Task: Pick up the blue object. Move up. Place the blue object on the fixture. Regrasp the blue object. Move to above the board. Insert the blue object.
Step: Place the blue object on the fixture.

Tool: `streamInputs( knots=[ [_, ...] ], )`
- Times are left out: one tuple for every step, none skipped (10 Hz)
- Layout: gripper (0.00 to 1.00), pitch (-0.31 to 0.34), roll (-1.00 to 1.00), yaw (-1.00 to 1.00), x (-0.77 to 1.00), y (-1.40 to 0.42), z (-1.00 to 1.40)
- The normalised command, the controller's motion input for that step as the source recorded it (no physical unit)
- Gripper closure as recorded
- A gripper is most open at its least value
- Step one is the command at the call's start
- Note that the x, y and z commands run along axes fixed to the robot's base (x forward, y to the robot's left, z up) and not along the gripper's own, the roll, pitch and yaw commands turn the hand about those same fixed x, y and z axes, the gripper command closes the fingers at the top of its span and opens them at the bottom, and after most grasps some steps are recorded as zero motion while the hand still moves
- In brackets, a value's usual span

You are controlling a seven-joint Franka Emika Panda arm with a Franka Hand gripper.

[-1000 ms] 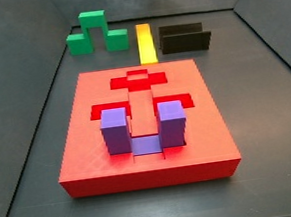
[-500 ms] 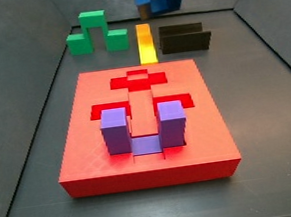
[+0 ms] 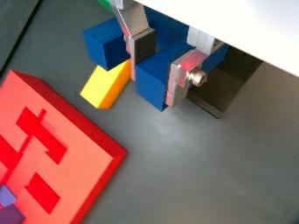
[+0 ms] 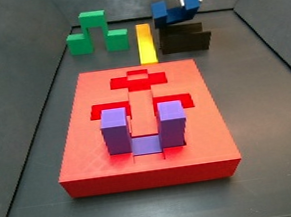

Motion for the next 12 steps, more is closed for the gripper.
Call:
streamInputs(
  knots=[
    [1.0, 0.349, 0.0, 0.24, 0.96, 0.0, -0.28],
    [1.0, 0.354, 0.0, 0.22, 0.97, 0.0, -0.26],
    [1.0, 0.343, 0.0, 0.17, 0.99, 0.0, -0.25],
    [1.0, 0.346, 0.04, 0.05, 0.98, -0.02, -0.21],
    [1.0, 0.297, 0.0, 0.0, 0.85, 0.0, -0.18],
    [1.0, 0.174, -0.13, -0.21, 0.56, 0.1, -0.11],
    [1.0, 0.091, -0.27, -0.22, 0.44, 0.14, -0.08],
    [1.0, 0.037, -0.29, -0.28, 0.37, 0.13, -0.04],
    [1.0, 0.0, -0.29, -0.36, 0.4, 0.08, 0.0],
    [1.0, 0.0, -0.33, -0.34, 0.38, 0.03, 0.0],
    [1.0, 0.0, -0.17, -0.31, 0.33, 0.0, 0.0],
    [1.0, 0.0, 0.0, -0.31, 0.33, 0.0, -0.05]
  ],
)
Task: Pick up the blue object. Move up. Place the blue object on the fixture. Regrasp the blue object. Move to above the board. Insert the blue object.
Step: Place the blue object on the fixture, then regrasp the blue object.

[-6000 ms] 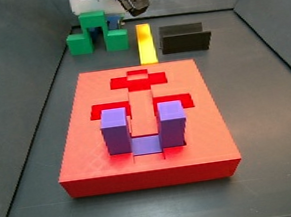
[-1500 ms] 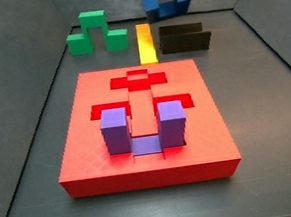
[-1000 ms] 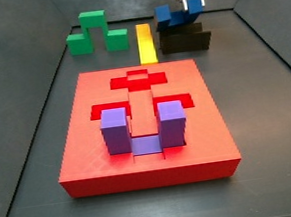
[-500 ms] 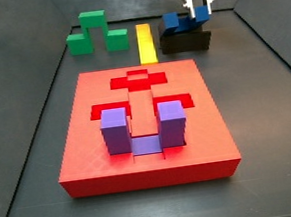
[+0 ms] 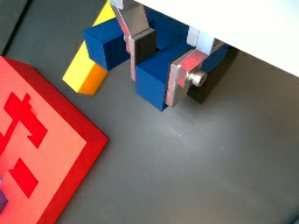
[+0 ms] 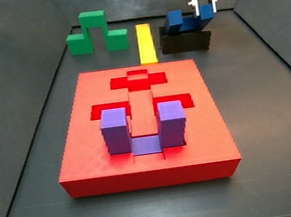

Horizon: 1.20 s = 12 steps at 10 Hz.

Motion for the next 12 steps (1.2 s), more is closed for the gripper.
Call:
streamInputs(
  knots=[
    [1.0, 0.006, 0.09, -0.23, 0.18, 0.0, -0.14],
    [1.0, 0.043, 0.21, -0.21, 0.07, 0.1, -0.19],
    [1.0, 0.049, 0.3, -0.13, 0.0, 0.16, -0.19],
    [1.0, 0.046, 0.45, -0.09, -0.04, 0.17, -0.17],
    [1.0, 0.023, 0.45, -0.04, -0.06, 0.12, -0.19],
    [1.0, 0.0, 0.31, 0.0, 0.0, 0.0, -0.16],
    [1.0, 0.0, 0.19, 0.0, 0.0, -0.01, -0.24],
    [1.0, -0.023, 0.09, 0.0, 0.0, 0.0, -0.24],
    [1.0, 0.0, 0.12, 0.0, -0.01, 0.0, -0.15],
    [1.0, 0.0, 0.0, 0.0, 0.0, 0.0, 0.0],
    [0.0, 0.0, 0.0, 0.0, 0.0, 0.0, 0.0],
    [0.0, -0.117, 0.1, 0.06, 0.2, 0.02, 0.07]
  ],
)
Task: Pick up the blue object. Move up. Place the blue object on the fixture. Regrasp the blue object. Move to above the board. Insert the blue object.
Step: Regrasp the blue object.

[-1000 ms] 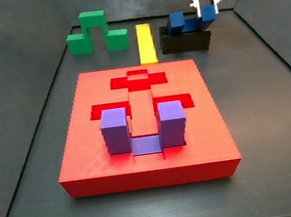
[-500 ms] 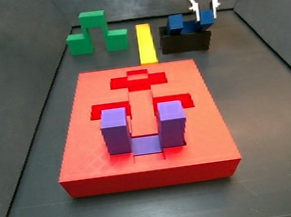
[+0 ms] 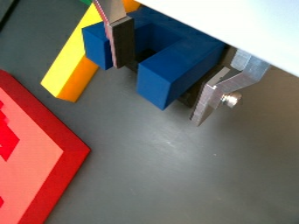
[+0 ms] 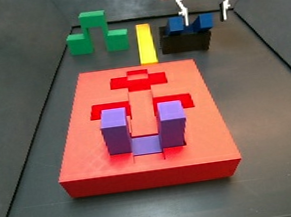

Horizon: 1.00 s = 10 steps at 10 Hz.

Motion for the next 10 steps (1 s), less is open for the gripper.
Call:
streamInputs(
  knots=[
    [0.0, -0.063, 0.61, 0.17, 0.12, 0.0, 0.19],
    [0.0, -0.02, 0.82, 0.2, 0.01, 0.0, 0.22],
    [0.0, 0.0, 0.87, 0.17, 0.0, 0.0, 0.15],
    [0.0, 0.0, 0.98, 0.13, -0.1, 0.0, 0.14],
    [0.0, 0.0, 0.94, 0.12, -0.07, 0.0, 0.06],
    [0.0, -0.037, 0.89, 0.13, -0.02, 0.0, 0.0],
    [0.0, -0.086, 0.92, 0.14, -0.02, 0.0, 0.0],
    [0.0, -0.034, 1.0, 0.16, -0.04, 0.0, 0.0],
    [0.0, -0.023, 1.0, 0.18, -0.07, 0.0, 0.0],
    [0.0, -0.054, 0.99, 0.22, -0.12, 0.0, 0.0]
  ],
)
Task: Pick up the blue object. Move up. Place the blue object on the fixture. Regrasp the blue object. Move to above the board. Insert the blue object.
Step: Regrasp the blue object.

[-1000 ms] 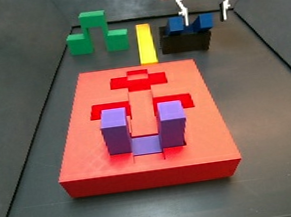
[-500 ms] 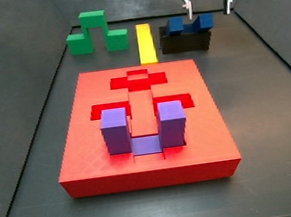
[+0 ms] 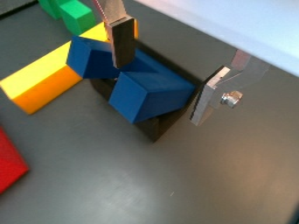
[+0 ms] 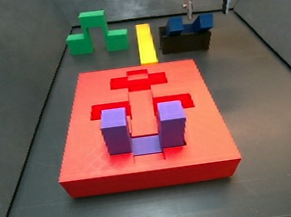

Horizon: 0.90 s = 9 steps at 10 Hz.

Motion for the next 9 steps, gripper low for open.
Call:
streamInputs(
  knots=[
    [0.0, -0.071, 1.0, 0.24, -0.11, 0.0, 0.0],
    [0.0, -0.094, 1.0, 0.28, -0.11, -0.1, -0.02],
    [0.0, -0.094, 1.0, 0.33, -0.1, -0.26, -0.07],
    [0.0, -0.089, 1.0, 0.33, -0.09, -0.3, -0.09],
    [0.0, -0.086, 1.0, 0.33, -0.08, -0.28, -0.08],
    [0.0, -0.054, 1.0, 0.31, -0.06, -0.23, -0.05],
    [0.0, -0.011, 1.0, 0.28, 0.0, -0.19, 0.0],
    [0.0, 0.0, 1.0, 0.23, 0.01, -0.11, 0.0],
    [0.0, 0.0, 1.0, 0.1, 0.13, -0.01, 0.0]
  ],
)
